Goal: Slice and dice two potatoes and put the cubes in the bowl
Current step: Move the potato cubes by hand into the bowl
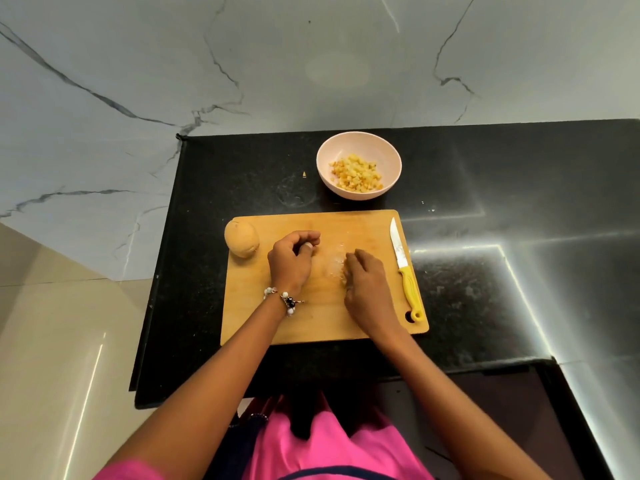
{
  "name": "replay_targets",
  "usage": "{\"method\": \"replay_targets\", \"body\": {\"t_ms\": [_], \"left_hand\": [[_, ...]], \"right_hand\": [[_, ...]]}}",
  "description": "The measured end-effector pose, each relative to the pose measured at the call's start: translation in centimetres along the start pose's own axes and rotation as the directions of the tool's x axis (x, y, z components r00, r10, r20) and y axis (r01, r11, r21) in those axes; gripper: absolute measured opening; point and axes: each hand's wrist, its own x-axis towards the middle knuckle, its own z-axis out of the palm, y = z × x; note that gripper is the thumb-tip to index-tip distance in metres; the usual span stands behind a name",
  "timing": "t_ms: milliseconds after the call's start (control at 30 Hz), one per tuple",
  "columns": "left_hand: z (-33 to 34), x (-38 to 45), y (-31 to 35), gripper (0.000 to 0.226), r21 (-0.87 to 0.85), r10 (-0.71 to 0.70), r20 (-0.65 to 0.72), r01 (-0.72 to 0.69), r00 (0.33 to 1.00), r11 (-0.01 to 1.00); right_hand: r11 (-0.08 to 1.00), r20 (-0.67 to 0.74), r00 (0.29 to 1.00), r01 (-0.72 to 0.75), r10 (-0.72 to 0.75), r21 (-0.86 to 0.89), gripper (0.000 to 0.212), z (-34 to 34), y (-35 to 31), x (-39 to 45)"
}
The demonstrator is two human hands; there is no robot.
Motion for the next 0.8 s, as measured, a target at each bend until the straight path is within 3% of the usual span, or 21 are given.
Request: {"method": "replay_targets", "body": {"t_ms": [100, 167, 267, 333, 533, 700, 767, 800], "left_hand": [[-0.6, 0.2, 0.1, 0.031, -0.08, -0.038, 0.06, 0.043, 0.997, 0.996], [-0.8, 0.2, 0.2, 0.03, -0.097, -0.042, 0.098, 0.052, 0.994, 0.994], [-1.1, 0.0, 0.1, 0.029, -0.071, -0.009, 0.137, 0.019, 0.991, 0.997], [-1.1, -0.1, 0.0, 0.028, -0.041, 0.007, 0.154, 0.0, 0.988, 0.999], [-0.8, -0.2, 0.3, 0.025, 0.023, 0.0, 0.124, -0.003, 0.992, 1.0], [-0.7, -0.4, 0.6, 0.023, 0.095, 0.023, 0.117, -0.034, 0.993, 0.995], [-0.5, -0.6, 0.8, 0.022, 0.14, 0.044, 0.131, -0.062, 0.99, 0.988], [-0.5, -0.8, 1.0, 0.022, 0.166, 0.065, 0.145, -0.089, 0.987, 0.982]], "right_hand": [[0.993, 0.017, 0.995, 0.097, -0.096, -0.071, 0.056, 1.7, -0.3, -1.8], [0.975, 0.06, 0.977, 0.21, -0.206, -0.075, 0.052, 2.0, -0.4, -2.2], [0.857, 0.13, 0.873, 0.486, -0.469, -0.171, 0.045, 1.0, 1.1, -2.2], [0.784, 0.177, 0.813, 0.581, -0.554, -0.216, 0.046, -0.1, 2.8, -2.1], [0.778, 0.053, 0.822, 0.555, -0.566, -0.294, 0.041, -1.4, 3.8, -1.7], [0.723, 0.07, 0.801, 0.571, -0.595, -0.389, 0.026, -1.8, 3.6, -1.0], [0.768, 0.03, 0.812, 0.562, -0.582, -0.308, 0.016, -2.0, 3.8, -0.5], [0.842, -0.024, 0.855, 0.505, -0.518, -0.188, 0.014, -2.2, 3.8, -0.2]]}}
